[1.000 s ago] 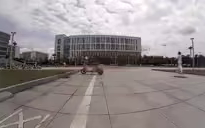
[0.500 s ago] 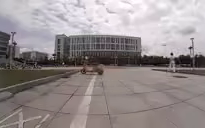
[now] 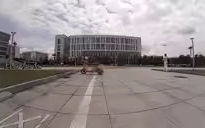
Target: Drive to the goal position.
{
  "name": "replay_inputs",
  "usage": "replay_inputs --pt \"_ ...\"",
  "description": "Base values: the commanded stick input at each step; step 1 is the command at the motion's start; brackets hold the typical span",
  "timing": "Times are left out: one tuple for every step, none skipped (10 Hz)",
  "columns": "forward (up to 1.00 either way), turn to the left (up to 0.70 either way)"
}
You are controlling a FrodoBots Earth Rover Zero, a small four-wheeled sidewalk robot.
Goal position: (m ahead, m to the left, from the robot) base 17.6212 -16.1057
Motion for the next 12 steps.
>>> replay_inputs --pt "0.08 0.0" --pt "0.08 0.0" --pt "0.07 0.0" --pt "0.09 0.0" --pt "0.08 0.0" --pt "0.08 0.0" --pt "0.07 0.0" --pt "0.09 0.0" --pt "0.07 0.0" --pt "0.08 0.0" --pt "0.07 0.0" --pt "0.08 0.0"
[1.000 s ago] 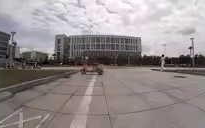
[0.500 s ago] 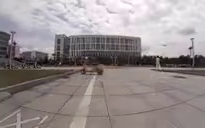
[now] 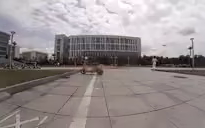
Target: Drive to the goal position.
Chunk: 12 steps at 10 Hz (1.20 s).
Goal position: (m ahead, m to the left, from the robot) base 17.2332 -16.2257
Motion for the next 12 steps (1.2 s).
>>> replay_inputs --pt "0.08 0.0" --pt "0.07 0.0" --pt "0.08 0.0" --pt "0.1 0.0" --pt "0.14 0.0" --pt "0.33 -0.02" --pt "0.59 -0.1" --pt "0.88 -0.31" --pt "1.0 -0.4" --pt "1.0 -0.4" --pt "1.0 -0.4" --pt "1.0 -0.4"
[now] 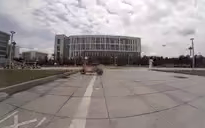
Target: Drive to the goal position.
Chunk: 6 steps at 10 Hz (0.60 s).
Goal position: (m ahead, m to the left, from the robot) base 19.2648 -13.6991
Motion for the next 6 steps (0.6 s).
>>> replay_inputs --pt "1.0 -0.4" --pt "1.0 -0.4" --pt "1.0 -0.4" --pt "1.0 -0.4" --pt "1.0 -0.4" --pt "1.0 -0.4"
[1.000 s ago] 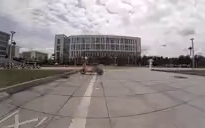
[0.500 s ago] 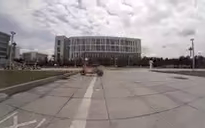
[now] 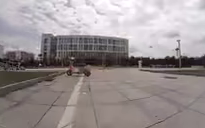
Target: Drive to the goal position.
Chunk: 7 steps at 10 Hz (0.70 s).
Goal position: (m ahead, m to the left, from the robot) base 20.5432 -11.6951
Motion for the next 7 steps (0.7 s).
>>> replay_inputs --pt "1.0 -0.4" --pt "1.0 -0.17" --pt "1.0 -0.04" --pt "1.0 0.0" --pt "1.0 0.0" --pt "1.0 0.0" --pt "1.0 0.0"
